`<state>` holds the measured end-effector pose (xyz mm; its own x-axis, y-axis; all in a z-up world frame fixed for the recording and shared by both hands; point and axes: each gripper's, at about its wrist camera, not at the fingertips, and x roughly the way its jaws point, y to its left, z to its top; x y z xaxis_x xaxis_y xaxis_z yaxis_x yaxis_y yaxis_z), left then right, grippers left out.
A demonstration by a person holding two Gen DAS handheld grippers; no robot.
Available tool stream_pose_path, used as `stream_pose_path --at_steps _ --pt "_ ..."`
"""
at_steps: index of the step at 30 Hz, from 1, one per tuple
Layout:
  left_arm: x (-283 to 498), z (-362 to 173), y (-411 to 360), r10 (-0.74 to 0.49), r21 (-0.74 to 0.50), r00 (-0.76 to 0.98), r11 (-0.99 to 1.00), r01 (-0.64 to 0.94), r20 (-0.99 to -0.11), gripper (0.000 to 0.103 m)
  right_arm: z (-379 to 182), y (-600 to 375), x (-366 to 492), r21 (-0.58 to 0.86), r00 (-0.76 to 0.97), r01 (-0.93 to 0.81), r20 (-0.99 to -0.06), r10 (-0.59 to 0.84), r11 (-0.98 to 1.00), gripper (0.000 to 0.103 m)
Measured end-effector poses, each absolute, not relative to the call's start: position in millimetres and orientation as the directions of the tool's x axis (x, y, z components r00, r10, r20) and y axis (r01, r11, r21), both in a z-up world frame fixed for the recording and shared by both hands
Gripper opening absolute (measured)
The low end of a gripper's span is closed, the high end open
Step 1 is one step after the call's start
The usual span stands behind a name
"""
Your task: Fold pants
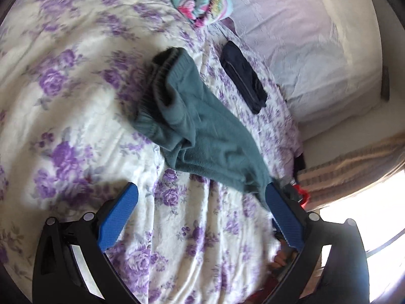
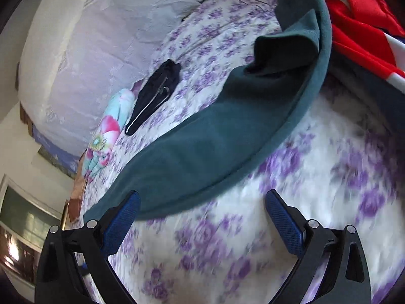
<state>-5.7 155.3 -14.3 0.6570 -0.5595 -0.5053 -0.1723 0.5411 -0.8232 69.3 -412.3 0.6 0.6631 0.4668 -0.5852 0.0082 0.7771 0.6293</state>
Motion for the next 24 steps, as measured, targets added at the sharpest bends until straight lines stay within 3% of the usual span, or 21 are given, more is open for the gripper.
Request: stream_pose_path --at_steps 6,13,16,17,18,19,21,23,24 --pt "12 -16 162 -0.554 -0.828 0.639 0.497 -0.260 -0.533 0.098 -2 -429 112 0.700 0.671 0.075 -0.562 0.483 0.710 0.100" --pt "59 -11 143 -0.401 -0.705 0.648 0.638 -0.310 -0.648 0.098 -1 -423 112 0.632 0.741 0.030 -0.534 0.407 0.774 0.100" --pt "68 -3 131 -0.319 -0.638 0.684 0.718 -0.278 -0.656 0.095 2 -421 115 0.609 0.750 0.024 -0.535 0.389 0.793 0.099" --pt "67 -1 133 -0.283 -0.615 0.702 0.740 -0.274 -0.653 0.064 3 -422 117 0.607 0.757 0.026 -0.531 0.380 0.794 0.091" --pt "66 2 138 -0.222 -0.569 0.716 0.771 -0.287 -0.662 0.022 3 -423 118 0.600 0.762 0.038 -0.535 0.366 0.799 0.077" --pt "66 5 144 -0.201 -0.548 0.723 0.788 -0.281 -0.661 0.012 2 -425 117 0.600 0.765 0.045 -0.535 0.359 0.799 0.069" --pt "66 5 165 -0.223 -0.581 0.733 0.765 -0.277 -0.643 0.010 -4 -429 122 0.629 0.752 0.054 -0.536 0.383 0.776 0.030" --pt "61 4 185 -0.250 -0.628 0.744 0.726 -0.279 -0.619 0.008 -10 -434 125 0.685 0.736 0.056 -0.520 0.433 0.727 0.008" --pt "57 7 197 -0.252 -0.648 0.760 0.710 -0.276 -0.600 0.008 -12 -432 125 0.702 0.731 0.058 -0.514 0.449 0.710 0.007"
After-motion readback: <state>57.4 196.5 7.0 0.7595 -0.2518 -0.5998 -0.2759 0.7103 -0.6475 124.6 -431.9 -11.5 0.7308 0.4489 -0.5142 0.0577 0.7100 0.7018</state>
